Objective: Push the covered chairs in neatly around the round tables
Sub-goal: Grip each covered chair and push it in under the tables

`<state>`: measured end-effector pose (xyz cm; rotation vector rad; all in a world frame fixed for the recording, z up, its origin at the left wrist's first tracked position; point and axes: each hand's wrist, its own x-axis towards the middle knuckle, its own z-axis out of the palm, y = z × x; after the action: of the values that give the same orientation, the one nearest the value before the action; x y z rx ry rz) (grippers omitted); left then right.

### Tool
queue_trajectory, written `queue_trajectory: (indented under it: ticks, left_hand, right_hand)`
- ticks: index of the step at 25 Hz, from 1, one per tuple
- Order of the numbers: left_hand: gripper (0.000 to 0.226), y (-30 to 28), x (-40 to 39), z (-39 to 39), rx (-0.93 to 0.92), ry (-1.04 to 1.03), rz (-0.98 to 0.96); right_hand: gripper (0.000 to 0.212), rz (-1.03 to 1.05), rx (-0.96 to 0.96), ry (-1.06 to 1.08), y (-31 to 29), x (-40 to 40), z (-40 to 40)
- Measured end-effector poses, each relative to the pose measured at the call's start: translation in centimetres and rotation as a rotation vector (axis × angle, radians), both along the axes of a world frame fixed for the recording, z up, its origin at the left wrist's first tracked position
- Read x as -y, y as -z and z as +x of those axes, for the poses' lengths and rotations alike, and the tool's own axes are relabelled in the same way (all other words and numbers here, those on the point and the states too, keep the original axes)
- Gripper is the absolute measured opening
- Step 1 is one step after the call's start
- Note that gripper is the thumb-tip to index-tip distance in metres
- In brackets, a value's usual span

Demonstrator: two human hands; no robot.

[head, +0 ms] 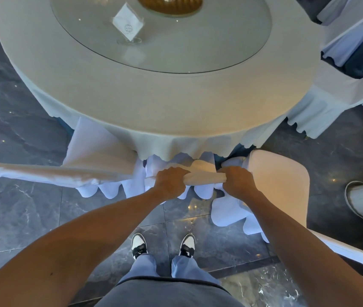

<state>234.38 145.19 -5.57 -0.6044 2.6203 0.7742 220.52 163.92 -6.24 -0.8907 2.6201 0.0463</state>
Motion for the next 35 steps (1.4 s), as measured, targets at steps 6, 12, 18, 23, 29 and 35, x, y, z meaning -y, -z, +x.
queue_trajectory:
  ticks: [6, 12, 18, 23, 29, 35]
  left_hand:
    - [0.031, -0.2, 1.5, 1.4, -0.047, -0.007, 0.098]
    - [0.063, 2.0, 9.6, 7.9, 0.002, -0.011, -0.128]
    - [0.069, 2.3, 19.9, 15.8, 0.293, 0.07, -0.528]
    - [0.033, 1.6, 22.6, 15.5, 0.371, 0.027, -0.642]
    - [0.027, 1.7, 21.9, 14.6, 0.355, 0.161, -0.659]
    - [0.025, 1.9, 19.1, 13.6, 0.28, 0.148, -0.536]
  right_hand:
    - [0.043, 0.021, -0.019, -0.018, 0.3, 0.0, -0.2]
    - [0.037, -0.038, -0.169, -0.442, -0.6, 6.1, 4.3]
    - [0.027, 0.133, -0.186, -0.41, 1.3, 12.9, 10.6]
    - [0.024, 0.224, -0.159, -0.295, 1.2, 13.9, 10.7]
    - [0.023, 0.252, -0.164, -0.271, 1.1, 14.4, 10.4]
    - [0.024, 0.233, -0.166, -0.279, 0.8, 14.5, 10.0]
